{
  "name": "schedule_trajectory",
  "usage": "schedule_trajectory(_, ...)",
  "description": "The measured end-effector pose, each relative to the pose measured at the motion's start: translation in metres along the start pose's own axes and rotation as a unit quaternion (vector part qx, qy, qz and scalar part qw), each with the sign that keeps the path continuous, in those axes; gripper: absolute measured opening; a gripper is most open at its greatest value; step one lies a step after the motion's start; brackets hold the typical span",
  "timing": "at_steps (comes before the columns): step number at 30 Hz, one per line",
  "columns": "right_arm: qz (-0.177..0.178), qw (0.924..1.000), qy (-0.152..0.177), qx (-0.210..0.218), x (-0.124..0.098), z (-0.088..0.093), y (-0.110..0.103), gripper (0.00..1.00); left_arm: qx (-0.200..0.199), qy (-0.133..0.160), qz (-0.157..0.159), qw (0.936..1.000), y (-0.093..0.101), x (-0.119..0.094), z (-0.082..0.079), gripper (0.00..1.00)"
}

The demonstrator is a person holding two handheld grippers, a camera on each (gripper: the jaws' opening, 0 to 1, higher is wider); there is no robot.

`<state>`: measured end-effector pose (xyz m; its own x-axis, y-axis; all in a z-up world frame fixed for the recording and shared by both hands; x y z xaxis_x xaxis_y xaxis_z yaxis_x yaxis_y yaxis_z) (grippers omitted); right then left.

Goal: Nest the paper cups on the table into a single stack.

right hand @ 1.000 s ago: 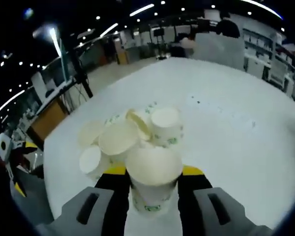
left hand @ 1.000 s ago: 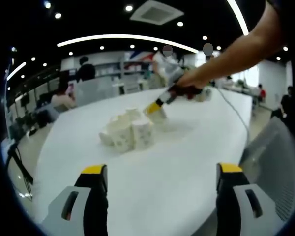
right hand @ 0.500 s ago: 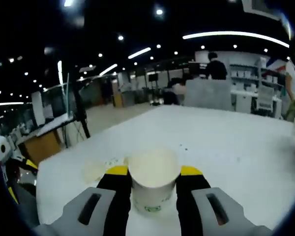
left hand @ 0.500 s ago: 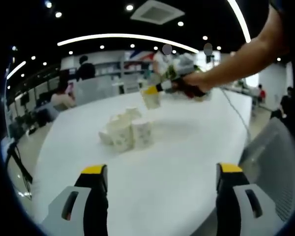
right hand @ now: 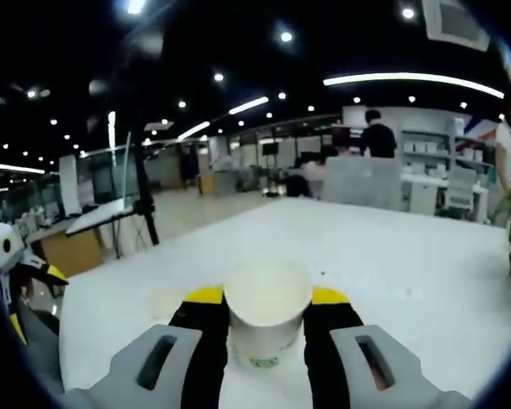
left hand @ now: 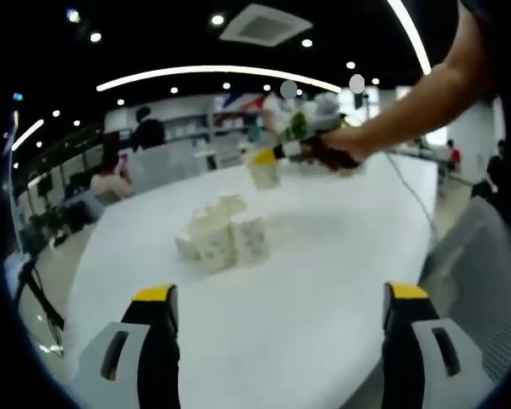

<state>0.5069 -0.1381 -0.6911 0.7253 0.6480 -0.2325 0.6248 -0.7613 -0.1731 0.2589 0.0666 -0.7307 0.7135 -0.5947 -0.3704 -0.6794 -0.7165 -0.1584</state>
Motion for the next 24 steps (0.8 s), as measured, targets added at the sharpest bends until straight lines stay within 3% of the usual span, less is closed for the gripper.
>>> schedule_trajectory(13, -0.005, 0.9996, 0.014, -0.022, -0.021, 0.006, -0.016, 0.31, -0.007, 0.000, 0.017, 0.9998, 0.003, 0.000, 0.000, 1.00)
schedule_trajectory(17, -0.004, 0.9995, 0.030, -0.011, -0.032, 0.007, -0.019, 0.31, -0.015, -0.002, 0.017, 0.9997, 0.002, 0.000, 0.000, 1.00)
schedule_trajectory(24, -0.003, 0.9996, 0.026, -0.005, -0.046, 0.022, -0.022, 0.31, -0.018, -0.003, 0.014, 0.9997, 0.003, -0.001, 0.000, 1.00)
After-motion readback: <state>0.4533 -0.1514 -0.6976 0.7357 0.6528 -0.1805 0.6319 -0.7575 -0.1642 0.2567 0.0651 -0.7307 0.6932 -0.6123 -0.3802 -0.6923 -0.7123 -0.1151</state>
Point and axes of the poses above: the point that each gripper's makers call its tool centre point, and the gripper's own axes: x roughly forward along the fingers, y roughly to its right, z roughly out of its underside, the point moved 3 cm from there along -x, roughly backward along the fingers, and after that the axes turned 6 degrees about x, right-handed, at the moved point
